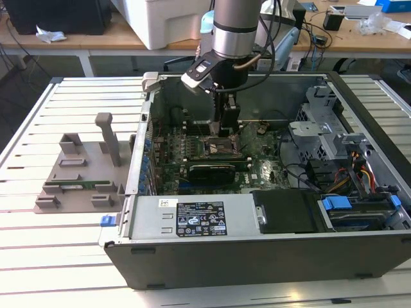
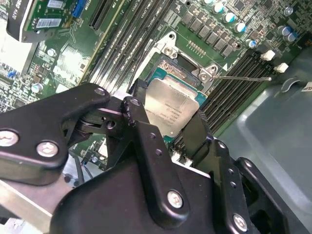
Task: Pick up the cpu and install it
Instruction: 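Place the cpu into insertion slot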
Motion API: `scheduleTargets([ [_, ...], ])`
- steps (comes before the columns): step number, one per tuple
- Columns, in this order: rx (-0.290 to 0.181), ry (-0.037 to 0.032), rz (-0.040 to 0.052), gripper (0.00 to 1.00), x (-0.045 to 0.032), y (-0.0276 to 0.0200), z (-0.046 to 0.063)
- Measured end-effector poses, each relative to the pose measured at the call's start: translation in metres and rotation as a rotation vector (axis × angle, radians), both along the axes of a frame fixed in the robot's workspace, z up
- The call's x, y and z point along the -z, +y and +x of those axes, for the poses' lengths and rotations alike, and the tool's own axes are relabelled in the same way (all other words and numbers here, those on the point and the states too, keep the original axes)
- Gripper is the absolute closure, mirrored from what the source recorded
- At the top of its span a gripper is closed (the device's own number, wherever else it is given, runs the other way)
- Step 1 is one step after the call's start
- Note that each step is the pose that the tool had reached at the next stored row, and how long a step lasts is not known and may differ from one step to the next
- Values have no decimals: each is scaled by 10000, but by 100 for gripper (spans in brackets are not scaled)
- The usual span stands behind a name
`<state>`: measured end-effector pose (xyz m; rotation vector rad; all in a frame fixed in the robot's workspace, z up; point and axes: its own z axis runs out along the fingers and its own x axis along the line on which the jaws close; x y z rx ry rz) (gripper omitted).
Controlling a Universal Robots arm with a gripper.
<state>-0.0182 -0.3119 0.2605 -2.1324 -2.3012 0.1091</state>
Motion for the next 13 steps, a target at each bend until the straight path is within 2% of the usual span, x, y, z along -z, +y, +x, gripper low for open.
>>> scheduleTargets([
  [4,0,-1,-4,46,11,1,1],
  [7,0,20,-20,46,88,5,25],
  [13,1,34,-19,46,186,10,41],
])
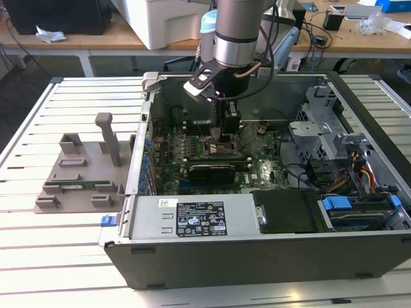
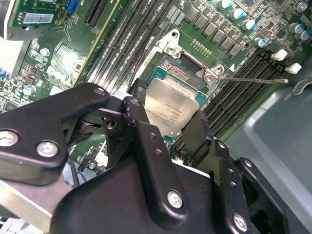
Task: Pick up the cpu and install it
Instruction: 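Place the cpu into insertion slot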
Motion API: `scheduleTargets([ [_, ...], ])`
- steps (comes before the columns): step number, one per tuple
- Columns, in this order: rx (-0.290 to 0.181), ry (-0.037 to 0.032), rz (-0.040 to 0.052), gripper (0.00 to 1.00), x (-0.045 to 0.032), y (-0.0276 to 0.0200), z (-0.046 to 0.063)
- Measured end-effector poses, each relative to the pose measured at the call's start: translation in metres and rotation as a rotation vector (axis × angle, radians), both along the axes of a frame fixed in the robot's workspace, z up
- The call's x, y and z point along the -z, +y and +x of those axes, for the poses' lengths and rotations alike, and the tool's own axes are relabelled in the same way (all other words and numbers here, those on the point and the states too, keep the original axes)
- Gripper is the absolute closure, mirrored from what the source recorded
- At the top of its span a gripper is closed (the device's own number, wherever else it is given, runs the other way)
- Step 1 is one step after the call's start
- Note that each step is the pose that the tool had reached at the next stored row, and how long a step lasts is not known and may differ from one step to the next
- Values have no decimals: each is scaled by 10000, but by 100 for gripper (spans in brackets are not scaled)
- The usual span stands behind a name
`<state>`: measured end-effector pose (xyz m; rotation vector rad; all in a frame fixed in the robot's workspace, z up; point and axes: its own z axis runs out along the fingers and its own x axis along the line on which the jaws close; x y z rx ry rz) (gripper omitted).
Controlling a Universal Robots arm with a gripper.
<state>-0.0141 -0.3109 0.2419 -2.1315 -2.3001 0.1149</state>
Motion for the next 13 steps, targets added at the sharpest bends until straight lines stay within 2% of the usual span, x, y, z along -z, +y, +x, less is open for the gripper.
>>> scheduleTargets([
  [5,-2,3,0,46,96,9,8],
  [7,0,6,2,46,144,45,11],
  [9,24,6,0,46,185,52,12],
  [13,409,5,0,46,234,52,11],
])
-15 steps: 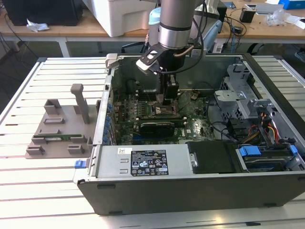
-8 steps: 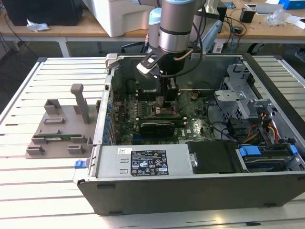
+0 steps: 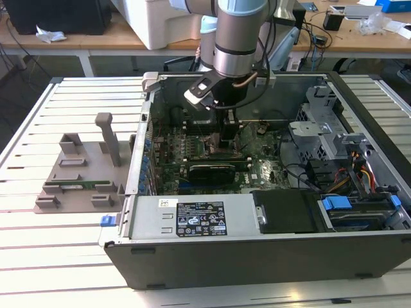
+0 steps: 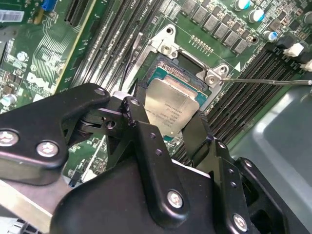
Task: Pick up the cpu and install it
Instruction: 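Place the cpu into insertion slot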
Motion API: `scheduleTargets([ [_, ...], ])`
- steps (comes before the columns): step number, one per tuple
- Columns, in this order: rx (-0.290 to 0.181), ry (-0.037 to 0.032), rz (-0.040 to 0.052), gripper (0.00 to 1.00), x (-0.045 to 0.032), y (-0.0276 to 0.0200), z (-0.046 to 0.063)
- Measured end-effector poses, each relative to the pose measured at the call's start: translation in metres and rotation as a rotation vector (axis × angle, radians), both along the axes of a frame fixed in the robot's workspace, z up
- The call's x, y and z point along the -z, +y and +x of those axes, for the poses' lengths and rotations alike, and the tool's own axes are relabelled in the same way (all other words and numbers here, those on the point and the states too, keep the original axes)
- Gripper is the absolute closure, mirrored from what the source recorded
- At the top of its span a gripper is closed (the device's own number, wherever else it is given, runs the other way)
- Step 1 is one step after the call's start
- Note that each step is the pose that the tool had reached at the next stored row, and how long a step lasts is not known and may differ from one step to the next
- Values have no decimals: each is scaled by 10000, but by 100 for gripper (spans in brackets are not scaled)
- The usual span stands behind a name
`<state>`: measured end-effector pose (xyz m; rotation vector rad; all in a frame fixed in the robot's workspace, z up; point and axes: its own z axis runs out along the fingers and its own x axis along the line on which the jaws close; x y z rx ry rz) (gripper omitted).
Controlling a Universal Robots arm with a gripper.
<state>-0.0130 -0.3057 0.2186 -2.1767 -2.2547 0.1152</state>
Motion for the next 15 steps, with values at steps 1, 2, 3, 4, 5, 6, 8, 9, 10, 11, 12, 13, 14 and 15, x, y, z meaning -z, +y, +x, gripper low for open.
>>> scheduleTargets([
  [1,12,0,1,46,18,0,0],
  [2,13,1,0,46,36,0,0],
  [3,13,1,0,46,48,0,0],
  [4,12,1,0,46,64,0,0],
  [5,12,1,0,46,81,0,-2],
  [6,14,1,0,46,95,0,-4],
  [8,12,0,2,46,118,0,-8],
  [9,12,1,1,46,123,0,-8],
  [10,12,1,3,46,132,0,-8],
  [11,12,1,2,46,143,0,-9],
  [12,12,1,1,46,151,0,-9],
  [13,13,1,2,46,158,0,-9],
  [14,13,1,2,46,164,0,-9],
  [15,12,1,3,46,171,1,-9],
])
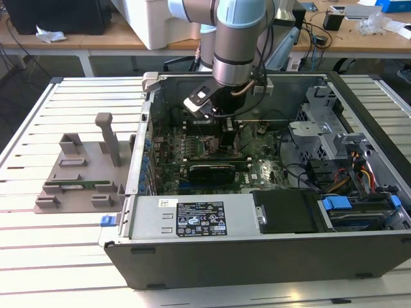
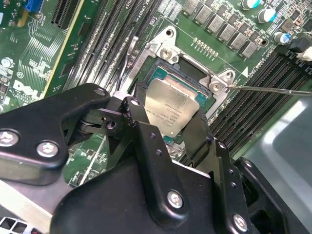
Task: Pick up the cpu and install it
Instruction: 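Place the cpu into insertion slot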
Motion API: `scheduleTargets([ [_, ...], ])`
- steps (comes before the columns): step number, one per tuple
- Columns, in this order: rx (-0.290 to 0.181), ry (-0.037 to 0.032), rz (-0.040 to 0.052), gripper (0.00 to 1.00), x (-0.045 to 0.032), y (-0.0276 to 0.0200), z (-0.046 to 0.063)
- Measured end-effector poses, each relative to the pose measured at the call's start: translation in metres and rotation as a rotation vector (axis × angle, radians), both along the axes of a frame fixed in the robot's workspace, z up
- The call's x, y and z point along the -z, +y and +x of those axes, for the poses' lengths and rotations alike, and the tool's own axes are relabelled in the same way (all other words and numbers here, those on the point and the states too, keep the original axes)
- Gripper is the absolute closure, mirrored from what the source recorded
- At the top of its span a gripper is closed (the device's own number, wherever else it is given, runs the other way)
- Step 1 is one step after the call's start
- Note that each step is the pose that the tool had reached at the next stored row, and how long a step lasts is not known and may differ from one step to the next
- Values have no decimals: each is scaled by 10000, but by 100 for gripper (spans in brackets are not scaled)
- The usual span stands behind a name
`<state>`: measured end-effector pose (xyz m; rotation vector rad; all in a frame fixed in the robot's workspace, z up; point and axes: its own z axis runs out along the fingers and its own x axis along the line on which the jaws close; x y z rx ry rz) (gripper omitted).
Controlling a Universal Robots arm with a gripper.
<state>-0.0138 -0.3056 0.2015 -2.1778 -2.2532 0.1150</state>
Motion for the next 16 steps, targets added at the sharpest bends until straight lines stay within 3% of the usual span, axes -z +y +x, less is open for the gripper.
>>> scheduleTargets([
  [10,0,-2,2,46,22,1,0],
  [12,1,0,2,38,22,1,0],
  [16,1,1,1,38,14,0,0],
])
